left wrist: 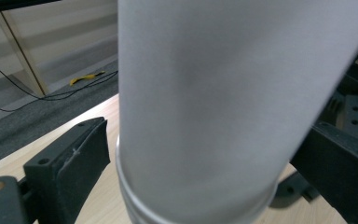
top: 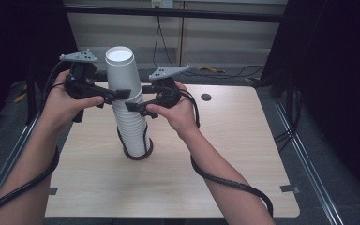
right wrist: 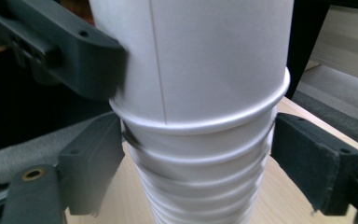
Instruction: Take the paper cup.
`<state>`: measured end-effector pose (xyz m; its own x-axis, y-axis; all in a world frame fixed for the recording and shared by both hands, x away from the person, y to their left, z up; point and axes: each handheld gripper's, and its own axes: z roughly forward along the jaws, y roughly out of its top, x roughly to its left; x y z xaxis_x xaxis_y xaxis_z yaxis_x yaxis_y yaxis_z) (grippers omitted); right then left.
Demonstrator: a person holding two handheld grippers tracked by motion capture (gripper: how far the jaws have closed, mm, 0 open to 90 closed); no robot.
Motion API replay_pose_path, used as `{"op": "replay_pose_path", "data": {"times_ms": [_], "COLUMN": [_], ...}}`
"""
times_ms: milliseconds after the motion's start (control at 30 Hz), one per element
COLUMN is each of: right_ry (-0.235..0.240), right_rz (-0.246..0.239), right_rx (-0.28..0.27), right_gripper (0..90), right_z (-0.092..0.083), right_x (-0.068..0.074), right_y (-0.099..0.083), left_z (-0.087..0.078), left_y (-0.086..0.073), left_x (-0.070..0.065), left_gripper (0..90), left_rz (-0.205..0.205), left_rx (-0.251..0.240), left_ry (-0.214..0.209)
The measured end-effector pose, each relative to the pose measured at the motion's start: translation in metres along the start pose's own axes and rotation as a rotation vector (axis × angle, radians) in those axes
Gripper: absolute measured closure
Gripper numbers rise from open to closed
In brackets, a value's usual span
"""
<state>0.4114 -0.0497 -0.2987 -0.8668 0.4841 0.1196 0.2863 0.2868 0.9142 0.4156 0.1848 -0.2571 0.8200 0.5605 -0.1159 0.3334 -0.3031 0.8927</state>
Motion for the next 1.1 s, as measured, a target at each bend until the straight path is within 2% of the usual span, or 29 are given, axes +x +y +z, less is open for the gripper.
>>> {"op": "replay_pose_path", "data": {"times_ms": [67,200,367,533,1100], "right_ry": [-0.005,-0.014,-0.02,-0.024,-0.024], "right_rz": [0.002,-0.002,0.006,-0.002,0.0], "right_rx": [-0.002,-0.001,-0.007,0.0,-0.005], "right_gripper": [15.1,14.6,14.0,13.9,14.3], "right_z": [0.002,0.003,0.004,0.005,0.005], "right_x": [0.001,0.002,0.002,0.003,0.002], "right_y": [-0.001,-0.001,-0.002,-0.001,-0.001], "left_z": [0.004,0.01,0.012,0.011,0.011], "left_y": [0.001,0.0,-0.001,0.0,0.006], "left_x": [0.001,0.0,-0.003,-0.005,-0.007], "left_gripper": [4.0,3.7,9.3,10.7,11.7], "left_rz": [-0.005,0.005,0.017,0.035,0.036], "left_rx": [-0.022,-0.027,-0.056,-0.052,-0.029], "left_ry": [-0.003,0.0,0.012,0.03,0.048]}}
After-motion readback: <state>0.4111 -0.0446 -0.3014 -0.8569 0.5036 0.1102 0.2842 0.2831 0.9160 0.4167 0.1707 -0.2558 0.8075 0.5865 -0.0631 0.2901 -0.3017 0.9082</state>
